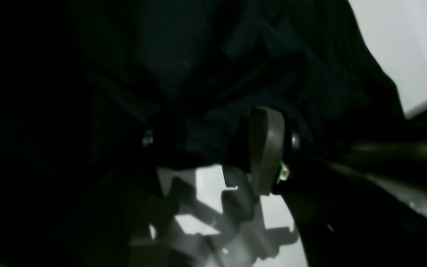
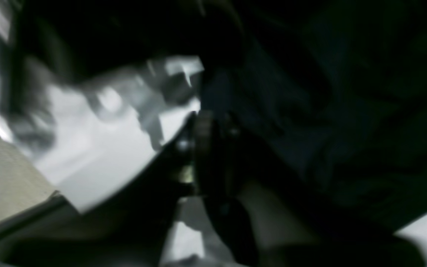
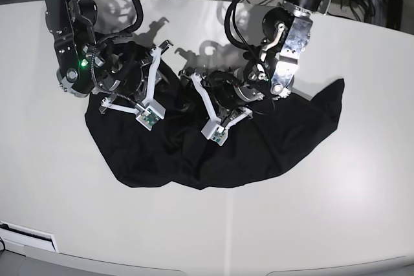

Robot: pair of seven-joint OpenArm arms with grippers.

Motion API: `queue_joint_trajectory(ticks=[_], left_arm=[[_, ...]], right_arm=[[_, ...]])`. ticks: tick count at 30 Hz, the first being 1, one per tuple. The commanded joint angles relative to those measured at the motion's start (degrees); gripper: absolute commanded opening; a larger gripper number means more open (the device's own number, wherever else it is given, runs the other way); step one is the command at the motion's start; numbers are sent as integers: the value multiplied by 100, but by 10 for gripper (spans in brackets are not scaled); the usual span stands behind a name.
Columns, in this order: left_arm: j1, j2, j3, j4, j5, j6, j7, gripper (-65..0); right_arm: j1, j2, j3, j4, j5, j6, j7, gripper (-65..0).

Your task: Layout the t-shirt on the table in an organized manner, then fold the t-shirt properly

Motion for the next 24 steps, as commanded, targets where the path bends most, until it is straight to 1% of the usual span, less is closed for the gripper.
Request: queue_joint_trajectory(ticks=[1,2,3,5,6,8,11,12,14,16,19,20,21,22,24], left_arm=[[-90,70,0,87,-70,-22,-146,-327],[-85,72,0,87,-76,-15,-146,-327],[-74,72,0,90,-74,-15,-146,-327],[-39,72,0,90,-74,-20,-120,-327],[-17,72,0,90,-76,-28,-96,-327],[-9,66,0,90,-74,-42,31,-327],[-28,52,0,96,-79,-44,87,-327],[-26,55,0,96,-101,-66,87,-327],[-17,57,0,96,-203,-219,92,-327],[-11,70,0,96,-313,-315,90,-327],[-46,68,0,96,-328,-319,90,-327],[-61,63,0,96,-328,-319,92,-327],[-76,59,0,96,-328,-319,96,-327],[-90,52,0,96,-330,-321,96,-327],[-105,50,0,96,-328,-319,114,-327]], right_arm=[[170,24,24,186,186,-72,-11,-447],[216,24,26,302,376,-72,-70,-404],[243,24,24,450,525,-70,-57,-392],[234,15,24,697,614,-70,79,-393],[236,7,24,706,544,-72,133,-393],[223,-15,24,636,153,-223,420,-393],[225,-42,24,256,-457,-540,1220,-393],[227,-72,24,57,-645,-595,1462,-393],[232,-146,24,-385,-966,-632,1757,-393],[293,-205,24,-813,-1064,-619,1808,-393],[439,-219,24,-1366,-1043,-514,1805,-394],[492,-216,24,-1495,-1064,-518,1805,-401],[525,-214,24,-1622,-1163,-522,1801,-429],[544,-214,24,-1716,-1305,-520,1801,-474],[535,-212,24,-1812,-1510,-520,1797,-588]])
